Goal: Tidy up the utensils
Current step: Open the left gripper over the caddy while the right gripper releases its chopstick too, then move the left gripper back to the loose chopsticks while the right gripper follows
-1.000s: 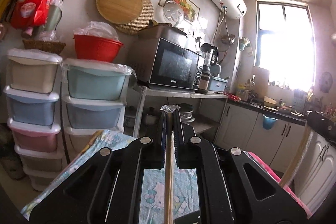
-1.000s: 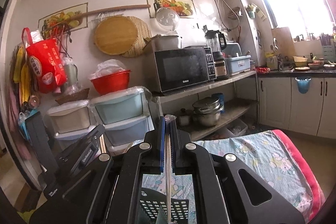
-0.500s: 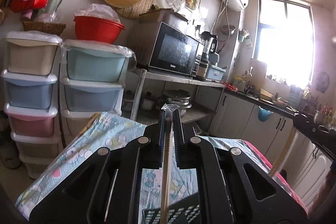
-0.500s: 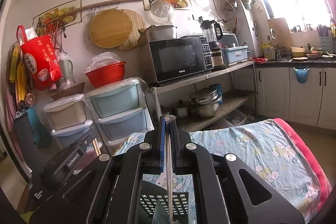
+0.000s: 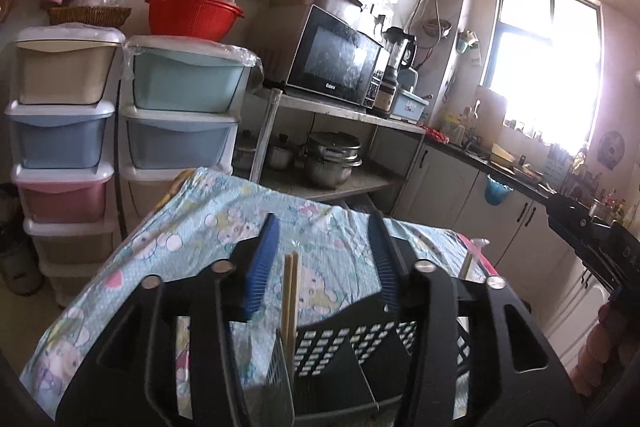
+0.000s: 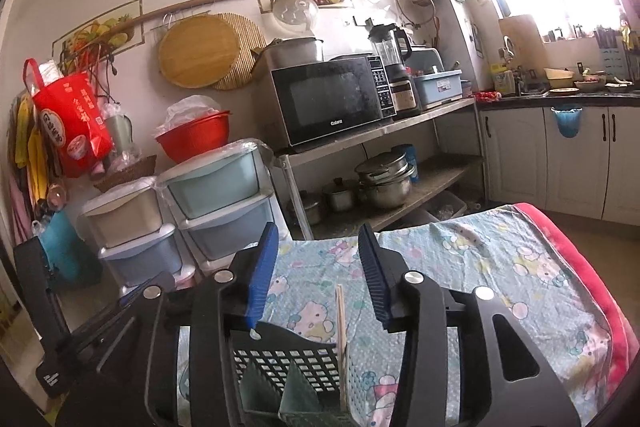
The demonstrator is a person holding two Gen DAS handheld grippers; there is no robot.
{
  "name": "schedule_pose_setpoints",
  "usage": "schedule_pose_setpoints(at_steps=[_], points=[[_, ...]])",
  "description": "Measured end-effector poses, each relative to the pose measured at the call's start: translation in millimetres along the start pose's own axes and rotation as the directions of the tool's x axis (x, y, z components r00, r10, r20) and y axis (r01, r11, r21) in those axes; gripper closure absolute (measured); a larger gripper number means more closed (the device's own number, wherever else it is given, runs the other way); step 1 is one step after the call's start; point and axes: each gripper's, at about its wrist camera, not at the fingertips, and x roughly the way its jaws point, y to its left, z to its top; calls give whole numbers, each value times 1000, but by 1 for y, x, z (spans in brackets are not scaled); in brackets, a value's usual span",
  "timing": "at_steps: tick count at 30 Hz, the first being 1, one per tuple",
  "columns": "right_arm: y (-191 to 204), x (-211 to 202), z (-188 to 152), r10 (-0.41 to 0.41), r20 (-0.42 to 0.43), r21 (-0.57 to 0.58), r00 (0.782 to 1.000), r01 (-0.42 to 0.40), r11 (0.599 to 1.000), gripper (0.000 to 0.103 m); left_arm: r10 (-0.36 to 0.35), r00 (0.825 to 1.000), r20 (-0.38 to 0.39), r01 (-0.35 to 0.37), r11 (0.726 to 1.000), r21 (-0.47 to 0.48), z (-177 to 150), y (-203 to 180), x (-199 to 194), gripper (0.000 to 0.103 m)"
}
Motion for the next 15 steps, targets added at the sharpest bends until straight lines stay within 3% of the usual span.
schedule_pose_setpoints(at_steps=[8, 11, 15], points=[[-4, -13, -11, -2, -19, -11, 1000, 2, 1000, 53, -29, 999, -36, 29, 999, -17, -8, 4, -14, 21], [-4, -17, -16, -5, -30, -20, 1000, 4, 1000, 50, -30, 999, -43, 29, 999, -16, -10, 6, -21, 11], [-4, -21, -22, -5, -52, -29, 999, 3, 1000, 48, -35, 998, -60, 33, 999, -27, -16, 8, -28, 11]])
